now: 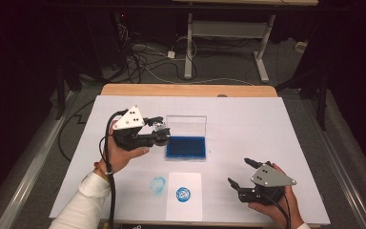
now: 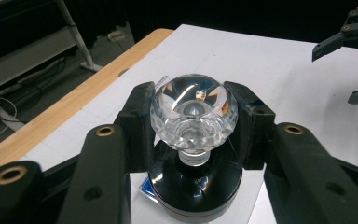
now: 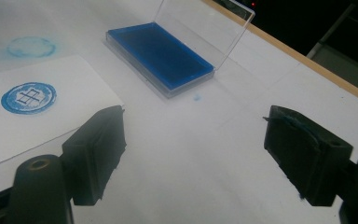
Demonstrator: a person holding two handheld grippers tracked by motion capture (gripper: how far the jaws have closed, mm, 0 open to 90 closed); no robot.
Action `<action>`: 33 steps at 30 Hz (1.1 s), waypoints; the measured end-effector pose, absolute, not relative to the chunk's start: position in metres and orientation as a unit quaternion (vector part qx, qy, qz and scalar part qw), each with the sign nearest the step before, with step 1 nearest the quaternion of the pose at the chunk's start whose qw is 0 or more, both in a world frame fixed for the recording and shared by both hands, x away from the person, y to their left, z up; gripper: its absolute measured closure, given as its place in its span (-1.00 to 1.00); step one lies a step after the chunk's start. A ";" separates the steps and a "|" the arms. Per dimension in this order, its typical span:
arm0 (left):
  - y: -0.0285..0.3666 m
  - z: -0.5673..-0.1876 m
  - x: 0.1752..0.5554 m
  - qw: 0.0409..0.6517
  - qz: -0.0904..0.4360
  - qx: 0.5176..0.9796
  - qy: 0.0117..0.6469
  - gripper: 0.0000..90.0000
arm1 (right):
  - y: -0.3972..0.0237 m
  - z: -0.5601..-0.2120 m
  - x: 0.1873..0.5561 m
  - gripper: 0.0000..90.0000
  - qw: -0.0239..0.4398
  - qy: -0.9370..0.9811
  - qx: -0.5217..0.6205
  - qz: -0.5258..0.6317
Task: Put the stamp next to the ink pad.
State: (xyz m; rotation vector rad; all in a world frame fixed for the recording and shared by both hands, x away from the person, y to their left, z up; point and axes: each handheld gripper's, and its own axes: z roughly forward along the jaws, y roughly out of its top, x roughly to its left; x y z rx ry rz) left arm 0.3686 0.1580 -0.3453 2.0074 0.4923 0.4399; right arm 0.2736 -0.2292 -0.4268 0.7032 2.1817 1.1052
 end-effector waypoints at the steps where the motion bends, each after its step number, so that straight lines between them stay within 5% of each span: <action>1: 0.158 -0.346 0.370 0.491 0.182 0.828 0.203 0.21 | -0.229 -0.427 0.274 -0.55 0.294 0.820 0.264 0.414; 33: 0.179 -0.388 0.414 0.465 0.176 0.824 0.272 0.20 | -0.227 -0.429 0.273 -0.54 0.293 0.826 0.259 0.405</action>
